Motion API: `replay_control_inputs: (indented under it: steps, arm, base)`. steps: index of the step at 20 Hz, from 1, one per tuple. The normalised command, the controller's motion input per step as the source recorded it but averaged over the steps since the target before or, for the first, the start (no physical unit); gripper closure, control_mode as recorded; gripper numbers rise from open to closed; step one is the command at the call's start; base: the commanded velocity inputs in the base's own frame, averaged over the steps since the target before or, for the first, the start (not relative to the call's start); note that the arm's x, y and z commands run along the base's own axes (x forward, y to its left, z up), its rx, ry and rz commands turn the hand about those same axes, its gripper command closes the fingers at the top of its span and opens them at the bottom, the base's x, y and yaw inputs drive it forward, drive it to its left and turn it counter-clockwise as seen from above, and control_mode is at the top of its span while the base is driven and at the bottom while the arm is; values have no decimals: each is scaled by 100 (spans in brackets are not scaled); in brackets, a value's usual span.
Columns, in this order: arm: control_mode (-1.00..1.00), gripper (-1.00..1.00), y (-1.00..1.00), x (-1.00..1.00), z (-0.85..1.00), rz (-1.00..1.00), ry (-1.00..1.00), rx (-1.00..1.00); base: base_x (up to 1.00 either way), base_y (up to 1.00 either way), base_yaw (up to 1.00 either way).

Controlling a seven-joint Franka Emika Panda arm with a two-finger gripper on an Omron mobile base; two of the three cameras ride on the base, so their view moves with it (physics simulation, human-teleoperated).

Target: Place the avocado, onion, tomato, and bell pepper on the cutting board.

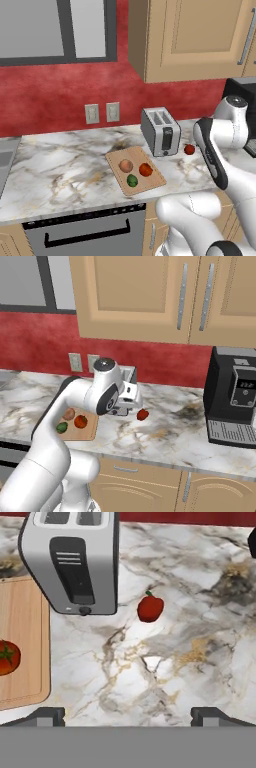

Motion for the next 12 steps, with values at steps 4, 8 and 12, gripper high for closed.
replay_control_inputs:
  steps: [4, 8, 12]
  arm:
    - [-100, -100, -18, 4, -7, 6, 0, 0]
    - [-100, -100, -20, 10, 0, 8, 0, 0]
    - [-100, -100, -11, 19, 0, 9, 0, 0]
  base:
    - [0, 0, 0]
    - [0, 0, 0]
    - [0, 0, 0]
